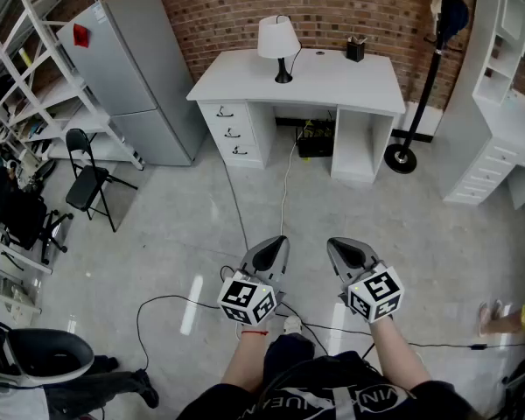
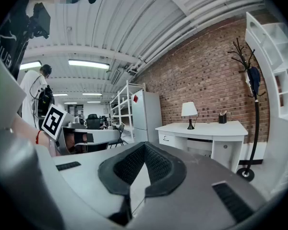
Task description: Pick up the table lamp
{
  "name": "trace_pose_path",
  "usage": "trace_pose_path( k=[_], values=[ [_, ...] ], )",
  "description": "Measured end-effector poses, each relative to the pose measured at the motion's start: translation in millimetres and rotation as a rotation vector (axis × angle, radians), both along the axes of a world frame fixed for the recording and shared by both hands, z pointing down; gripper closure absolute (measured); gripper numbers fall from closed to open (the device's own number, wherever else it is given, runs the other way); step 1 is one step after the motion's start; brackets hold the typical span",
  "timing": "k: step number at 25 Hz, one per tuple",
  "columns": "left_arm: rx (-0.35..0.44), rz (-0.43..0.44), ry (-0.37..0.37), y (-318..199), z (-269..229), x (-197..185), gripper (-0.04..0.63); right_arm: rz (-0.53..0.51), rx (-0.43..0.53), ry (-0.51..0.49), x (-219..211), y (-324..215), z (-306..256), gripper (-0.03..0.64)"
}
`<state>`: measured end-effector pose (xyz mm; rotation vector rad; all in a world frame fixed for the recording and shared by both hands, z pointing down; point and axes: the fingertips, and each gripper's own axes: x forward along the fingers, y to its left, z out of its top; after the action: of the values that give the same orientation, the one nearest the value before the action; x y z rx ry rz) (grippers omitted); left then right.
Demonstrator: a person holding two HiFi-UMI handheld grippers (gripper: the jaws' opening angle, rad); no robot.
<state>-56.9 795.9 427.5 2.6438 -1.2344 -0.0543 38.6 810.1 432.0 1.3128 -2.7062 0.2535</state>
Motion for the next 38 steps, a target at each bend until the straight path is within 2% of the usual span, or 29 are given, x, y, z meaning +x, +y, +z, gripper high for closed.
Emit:
trace_pose_path(
  k=[7, 11, 19, 28, 38],
  values=[
    [-0.028, 0.030, 0.006, -52, 12, -29, 0.588, 0.045, -0.024, 0.005, -33, -56, 12, 0.615],
    [-0.048, 0.046, 0.020, -68, 26, -50, 0.588, 0.059, -0.069, 0.025, -49, -70, 31, 0.615],
    [-0.096, 0.004, 0.061, -94, 46, -85, 0.588, 0.083, -0.096, 0.027, -61, -96, 41, 0.615],
    [-0.059, -0.019, 0.077, -142, 31, -93, 0.588, 0.077, -0.029, 0.008, -71, -148, 21, 0.615],
    [-0.043, -0.002, 0.015, -241, 29, -63, 0.588, 0.018, -0.017, -0.013, -66, -249, 26, 0.614]
  ],
)
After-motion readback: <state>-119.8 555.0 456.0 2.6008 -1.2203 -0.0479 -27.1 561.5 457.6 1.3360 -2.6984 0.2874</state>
